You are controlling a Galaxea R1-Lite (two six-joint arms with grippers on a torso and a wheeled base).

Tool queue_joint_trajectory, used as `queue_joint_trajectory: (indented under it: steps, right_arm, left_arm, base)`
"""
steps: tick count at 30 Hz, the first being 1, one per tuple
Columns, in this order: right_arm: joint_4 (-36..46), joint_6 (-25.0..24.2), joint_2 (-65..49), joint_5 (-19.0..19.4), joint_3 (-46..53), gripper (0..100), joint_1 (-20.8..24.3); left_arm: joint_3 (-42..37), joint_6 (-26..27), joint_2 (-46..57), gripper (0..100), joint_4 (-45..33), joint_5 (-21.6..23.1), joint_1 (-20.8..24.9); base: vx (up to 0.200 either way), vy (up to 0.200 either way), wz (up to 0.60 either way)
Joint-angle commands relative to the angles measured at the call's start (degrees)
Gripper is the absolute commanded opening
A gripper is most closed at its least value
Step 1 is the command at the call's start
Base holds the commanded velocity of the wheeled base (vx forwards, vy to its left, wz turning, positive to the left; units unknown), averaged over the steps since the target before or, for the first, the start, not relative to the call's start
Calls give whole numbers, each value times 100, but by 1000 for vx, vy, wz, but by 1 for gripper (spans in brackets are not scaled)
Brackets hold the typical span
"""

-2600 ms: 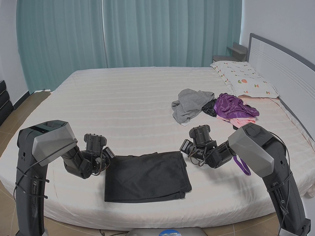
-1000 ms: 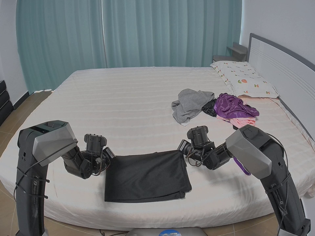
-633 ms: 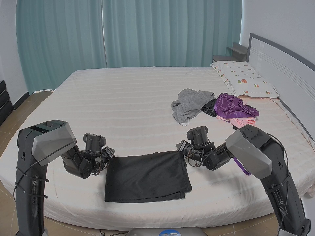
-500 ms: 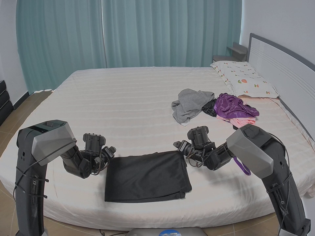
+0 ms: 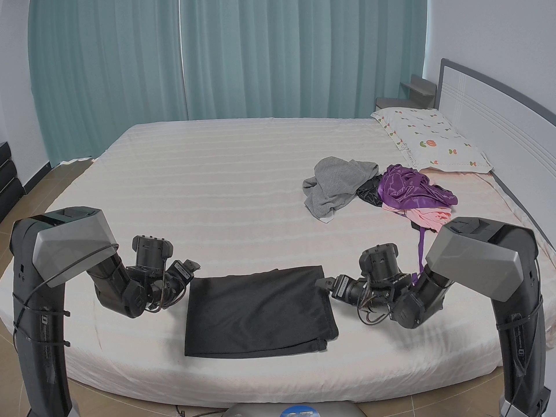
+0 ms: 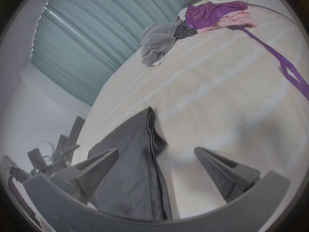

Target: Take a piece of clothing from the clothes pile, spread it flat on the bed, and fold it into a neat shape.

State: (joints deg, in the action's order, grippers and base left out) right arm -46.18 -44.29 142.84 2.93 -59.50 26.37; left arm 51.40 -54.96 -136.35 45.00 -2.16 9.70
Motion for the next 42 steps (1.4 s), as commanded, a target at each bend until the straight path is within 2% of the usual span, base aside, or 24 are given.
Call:
queue_joint_trajectory:
  steps: [1,5,9,15,24,28,29,42]
  right_arm:
    - [-1262,430,-977,753,2013,100,114]
    - [-1245,421,-977,868,2127,100,202]
    - [-1201,412,-863,894,2153,100,387]
    - [-1262,386,-669,868,2127,100,422]
    - [-1148,395,-626,832,2109,100,439]
    - [-954,412,-617,657,2048,100,501]
    - [-946,412,-599,630,2048,0,510]
    - [-946,403,-678,639,2145,0,510]
  left_arm:
    - [-1360,-560,970,100,203,523,-74]
    - [-2116,-595,1093,100,888,479,-65]
    - [-2283,-578,1023,100,1468,453,-223]
    - [-2204,-569,961,100,1539,453,-399]
    - [-2195,-560,935,100,1547,453,-417]
    - [-2169,-543,926,100,1556,462,-478]
    - [-2160,-543,926,100,1556,453,-496]
    - [-2134,-543,891,100,1556,453,-505]
  base:
    - [0,0,0]
    - [0,0,0]
    - [0,0,0]
    - [0,0,0]
    - [0,0,0]
    - [0,0,0]
    - [0,0,0]
    - [0,0,0]
